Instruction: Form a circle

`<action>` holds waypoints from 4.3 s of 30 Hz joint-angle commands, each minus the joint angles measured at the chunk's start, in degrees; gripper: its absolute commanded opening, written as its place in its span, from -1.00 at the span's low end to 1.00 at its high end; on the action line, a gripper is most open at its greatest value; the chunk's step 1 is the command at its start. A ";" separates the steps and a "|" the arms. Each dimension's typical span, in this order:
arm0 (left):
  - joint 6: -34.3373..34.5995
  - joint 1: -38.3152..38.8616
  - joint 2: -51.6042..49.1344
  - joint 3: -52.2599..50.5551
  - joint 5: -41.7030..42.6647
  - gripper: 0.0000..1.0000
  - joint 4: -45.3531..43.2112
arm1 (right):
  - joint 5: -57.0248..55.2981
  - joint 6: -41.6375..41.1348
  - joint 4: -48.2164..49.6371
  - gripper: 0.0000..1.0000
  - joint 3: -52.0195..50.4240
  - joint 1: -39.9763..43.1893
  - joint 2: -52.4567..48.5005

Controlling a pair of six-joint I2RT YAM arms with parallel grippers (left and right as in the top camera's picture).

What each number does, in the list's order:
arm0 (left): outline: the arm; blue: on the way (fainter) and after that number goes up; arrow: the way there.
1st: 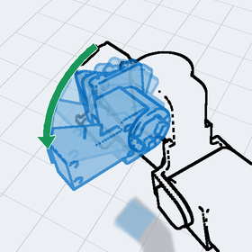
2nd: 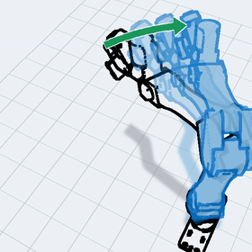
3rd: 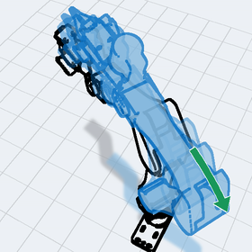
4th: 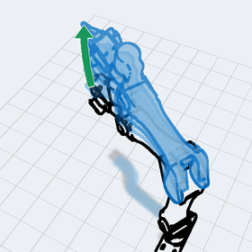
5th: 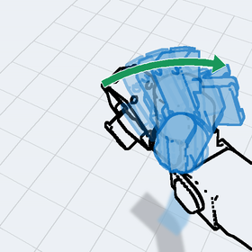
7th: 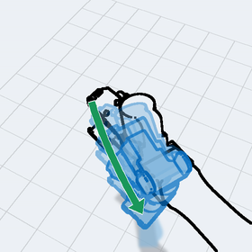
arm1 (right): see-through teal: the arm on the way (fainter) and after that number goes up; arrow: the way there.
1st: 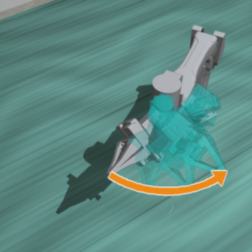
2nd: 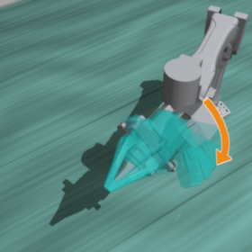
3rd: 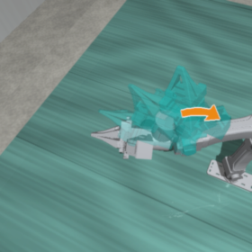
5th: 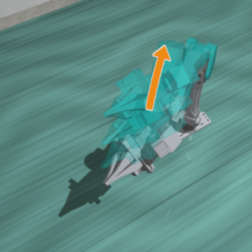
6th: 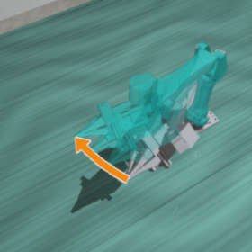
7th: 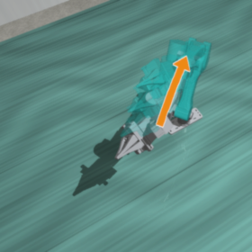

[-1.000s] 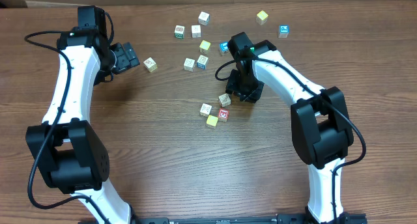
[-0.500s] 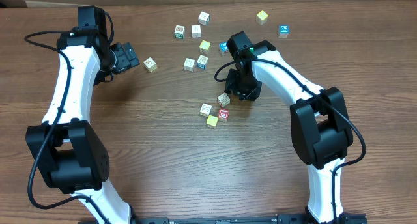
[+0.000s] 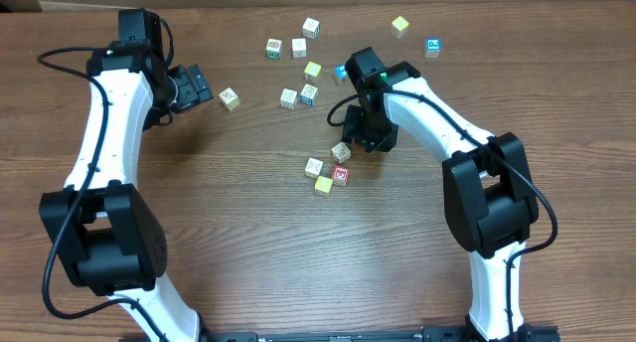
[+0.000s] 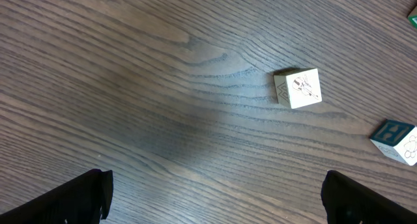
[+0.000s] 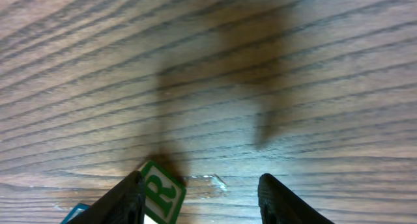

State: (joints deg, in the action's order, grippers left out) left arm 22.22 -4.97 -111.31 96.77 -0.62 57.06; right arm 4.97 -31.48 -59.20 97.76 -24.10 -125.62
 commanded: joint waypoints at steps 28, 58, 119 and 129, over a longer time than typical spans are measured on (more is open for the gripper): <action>0.52 0.15 -0.44 0.90 0.42 0.99 -0.15 | 2.60 0.48 1.07 0.07 -0.26 -1.46 1.42; 0.52 0.15 -0.44 0.90 0.42 1.00 -0.15 | -6.84 -4.70 -5.38 -0.15 -1.07 -1.14 1.42; 0.52 0.15 -0.44 0.90 0.42 0.99 -0.15 | -1.86 -6.71 -3.23 -0.13 -1.07 -3.69 1.42; 0.52 0.15 -0.44 0.90 0.42 0.99 -0.15 | -1.86 -7.56 -3.52 -0.13 -1.07 -3.69 1.42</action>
State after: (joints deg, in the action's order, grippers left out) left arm 22.22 -4.97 -111.31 96.77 -0.62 57.06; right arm 2.79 -37.89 -62.67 97.08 -27.79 -125.62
